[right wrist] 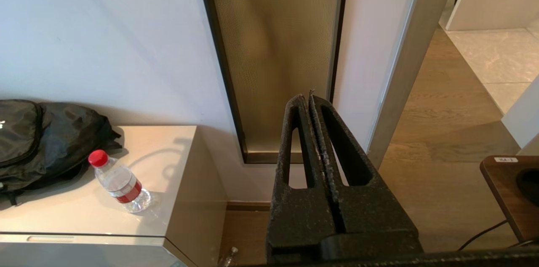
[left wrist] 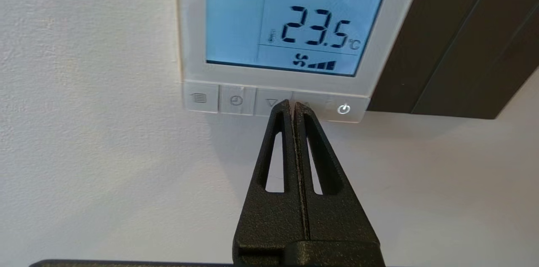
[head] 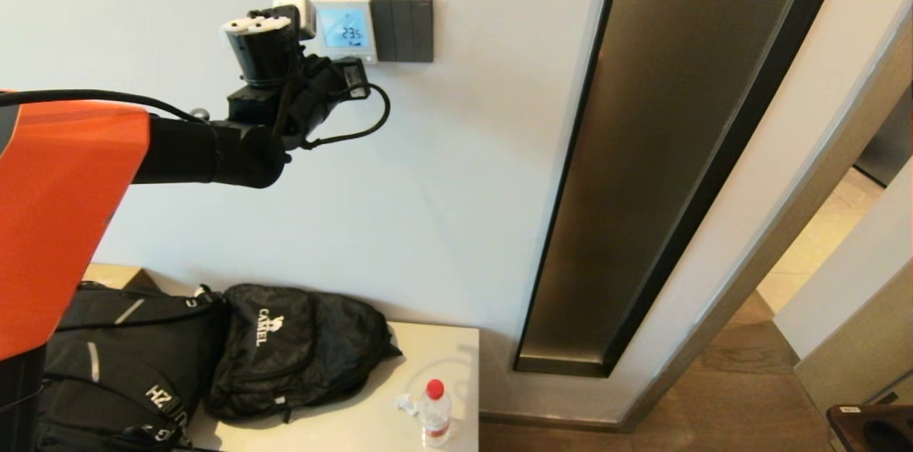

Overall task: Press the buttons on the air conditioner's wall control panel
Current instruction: Press the temperature increase button

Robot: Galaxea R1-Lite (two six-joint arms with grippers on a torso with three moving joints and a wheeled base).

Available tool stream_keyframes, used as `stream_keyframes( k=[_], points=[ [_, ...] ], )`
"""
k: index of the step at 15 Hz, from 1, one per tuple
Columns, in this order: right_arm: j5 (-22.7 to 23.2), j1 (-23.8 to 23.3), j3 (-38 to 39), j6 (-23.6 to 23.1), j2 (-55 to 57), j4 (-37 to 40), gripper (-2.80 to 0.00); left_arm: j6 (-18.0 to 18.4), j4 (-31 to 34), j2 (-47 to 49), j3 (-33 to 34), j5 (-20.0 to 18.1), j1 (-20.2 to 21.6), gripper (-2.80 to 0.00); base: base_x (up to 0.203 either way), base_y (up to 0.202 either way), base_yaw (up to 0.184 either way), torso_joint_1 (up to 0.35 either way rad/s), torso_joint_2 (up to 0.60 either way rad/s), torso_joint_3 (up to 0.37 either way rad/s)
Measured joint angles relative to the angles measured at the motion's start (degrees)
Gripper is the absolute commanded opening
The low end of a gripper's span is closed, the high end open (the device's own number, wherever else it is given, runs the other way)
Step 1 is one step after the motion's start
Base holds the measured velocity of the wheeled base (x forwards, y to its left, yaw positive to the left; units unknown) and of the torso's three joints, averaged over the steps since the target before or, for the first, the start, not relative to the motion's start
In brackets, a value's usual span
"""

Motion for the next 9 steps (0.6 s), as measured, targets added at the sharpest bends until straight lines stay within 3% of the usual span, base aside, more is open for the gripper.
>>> stream_keyframes(
  k=[9],
  points=[
    [0.0, 0.0, 0.0, -0.1, 0.0, 0.0, -2.80, 0.2, 0.8, 1.2, -2.1, -0.1, -0.1, -2.80, 0.000, 0.000, 0.000, 0.000, 0.00, 0.000]
  ],
)
